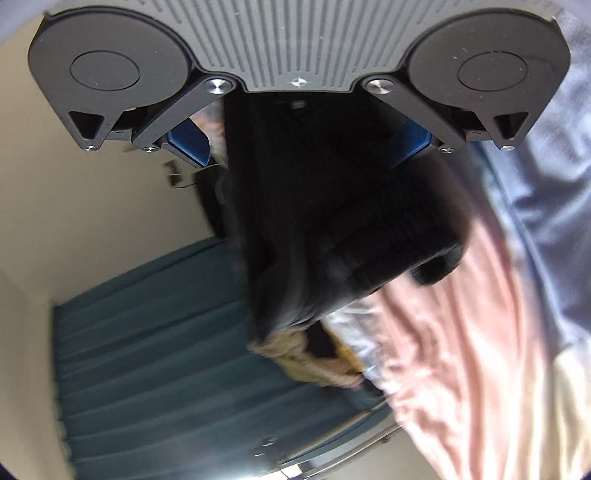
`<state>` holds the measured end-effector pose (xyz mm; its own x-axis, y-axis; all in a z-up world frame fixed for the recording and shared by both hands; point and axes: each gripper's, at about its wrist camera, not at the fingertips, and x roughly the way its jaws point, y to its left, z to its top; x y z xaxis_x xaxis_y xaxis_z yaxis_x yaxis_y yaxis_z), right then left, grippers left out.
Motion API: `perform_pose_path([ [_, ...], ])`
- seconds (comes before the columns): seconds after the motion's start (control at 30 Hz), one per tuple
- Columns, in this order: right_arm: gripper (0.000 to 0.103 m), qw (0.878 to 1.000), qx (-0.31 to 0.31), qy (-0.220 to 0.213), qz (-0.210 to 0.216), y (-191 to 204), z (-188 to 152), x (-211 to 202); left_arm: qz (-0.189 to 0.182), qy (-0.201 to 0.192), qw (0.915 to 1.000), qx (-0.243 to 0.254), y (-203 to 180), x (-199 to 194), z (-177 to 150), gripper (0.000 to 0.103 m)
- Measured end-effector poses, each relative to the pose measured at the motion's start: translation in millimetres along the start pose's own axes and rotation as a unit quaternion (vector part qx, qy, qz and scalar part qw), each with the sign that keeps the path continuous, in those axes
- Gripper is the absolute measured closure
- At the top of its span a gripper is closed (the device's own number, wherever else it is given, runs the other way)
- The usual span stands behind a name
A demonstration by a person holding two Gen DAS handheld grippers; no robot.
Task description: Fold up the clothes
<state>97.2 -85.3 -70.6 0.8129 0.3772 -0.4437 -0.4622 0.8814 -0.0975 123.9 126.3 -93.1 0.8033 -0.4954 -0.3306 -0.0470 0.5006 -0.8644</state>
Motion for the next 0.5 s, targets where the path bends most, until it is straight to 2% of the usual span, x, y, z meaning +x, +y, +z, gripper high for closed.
perform_pose_path([
  [0.1,0.074,1.000,-0.007,0.000,-0.002,2.3,-1.3,-2.5,0.002,-0.008,0.9999,-0.008,2.9,8.9,4.1,0.000],
  [0.17,0.074,0.999,-0.037,0.003,-0.007,11.7,-5.4,-1.6,0.005,-0.007,0.9999,-0.007,2.7,16.5,7.3,0.000],
  [0.23,0.074,0.996,-0.086,0.008,-0.014,24.2,-10.5,-0.2,0.015,-0.006,0.9996,0.022,2.6,24.0,5.5,0.000],
  [0.33,0.073,0.981,-0.191,0.019,-0.026,45.9,-20.8,3.9,0.033,0.010,0.9979,0.054,6.0,34.0,6.1,0.000],
  [0.5,0.067,0.976,-0.215,0.025,-0.014,50.9,-27.6,-2.2,0.022,0.007,0.9995,0.023,16.1,34.8,13.6,0.001],
])
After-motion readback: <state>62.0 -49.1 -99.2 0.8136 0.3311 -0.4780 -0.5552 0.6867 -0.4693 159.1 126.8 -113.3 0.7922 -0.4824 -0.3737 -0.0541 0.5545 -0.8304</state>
